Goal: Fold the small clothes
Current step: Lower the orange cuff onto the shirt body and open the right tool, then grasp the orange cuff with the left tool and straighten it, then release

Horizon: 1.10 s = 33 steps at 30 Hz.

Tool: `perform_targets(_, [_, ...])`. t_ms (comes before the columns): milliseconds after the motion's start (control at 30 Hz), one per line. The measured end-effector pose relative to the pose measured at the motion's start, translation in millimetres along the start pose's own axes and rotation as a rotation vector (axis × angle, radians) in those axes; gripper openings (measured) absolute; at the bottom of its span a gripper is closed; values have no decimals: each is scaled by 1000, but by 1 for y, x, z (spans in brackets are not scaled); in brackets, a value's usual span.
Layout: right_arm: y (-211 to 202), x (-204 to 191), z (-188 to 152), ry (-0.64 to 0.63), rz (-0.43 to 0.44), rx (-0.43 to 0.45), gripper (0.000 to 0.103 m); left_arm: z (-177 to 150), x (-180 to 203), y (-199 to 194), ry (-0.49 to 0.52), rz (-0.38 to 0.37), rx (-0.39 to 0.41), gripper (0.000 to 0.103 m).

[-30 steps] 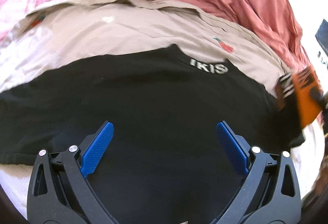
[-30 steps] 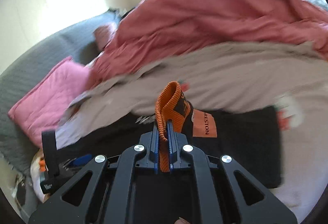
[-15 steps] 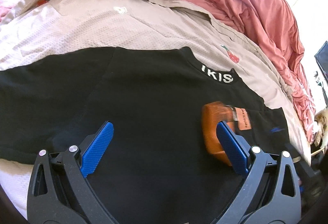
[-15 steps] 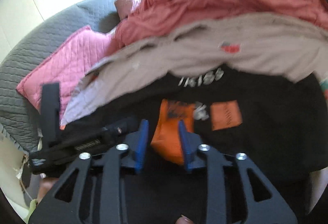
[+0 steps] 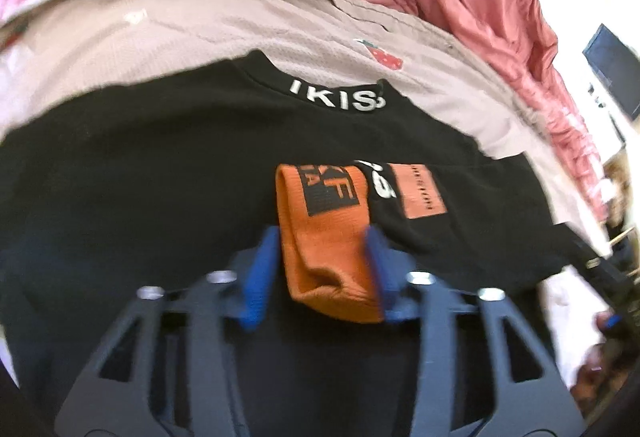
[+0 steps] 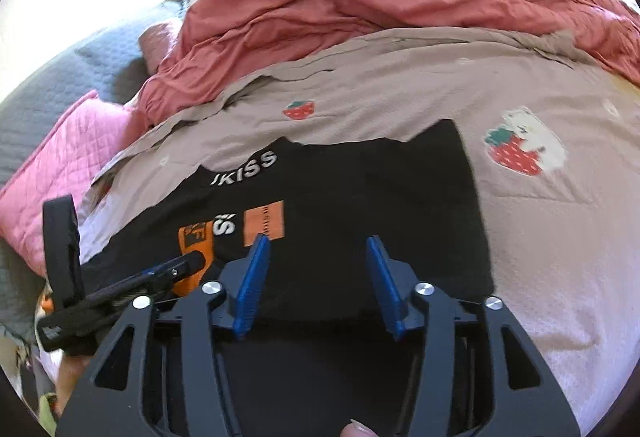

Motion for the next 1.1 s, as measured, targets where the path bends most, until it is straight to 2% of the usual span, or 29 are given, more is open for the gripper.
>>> perform_targets(67, [-3, 6, 3, 22, -9, 14, 49, 1, 2, -2, 12, -9, 12, 10])
perform_targets(133, [-6, 8, 6, 27, -20, 23, 49, 4, 3, -10, 28, -23, 42, 7])
perform_targets(333, [-10, 5, 8, 29, -22, 29, 49, 21, -8, -49, 39, 9, 162, 7])
perform_targets(467, [-5, -5, 6, -4, -21, 11, 49, 38, -42, -74, -10, 81, 211, 7])
perform_targets(633, [10, -18, 0, -30, -22, -35, 49, 40, -77, -64, -112, 82, 140, 7])
perform_targets(700, [15, -22, -2, -51, -34, -48, 49, 38, -82, -55, -117, 108, 112, 8])
perform_targets(900, [30, -28, -5, -110, -66, -74, 49, 32, -92, -49, -108, 154, 85, 10])
perform_targets(1033, [35, -32, 0, -130, -77, -76, 50, 32, -108, -50, -134, 230, 74, 10])
perform_targets(1100, [37, -32, 2, -139, -77, -72, 52, 34, -115, -58, -169, 212, 87, 10])
Point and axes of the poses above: each gripper's, at about its wrist camera, not at the fingertips, and y roughly the way its jaws point, x to its right, z to its top, the point moved 3 cm from there along y, roughly the way its jaws point, and after that the axes turned 5 degrees about -y, right-handed, at the moved point
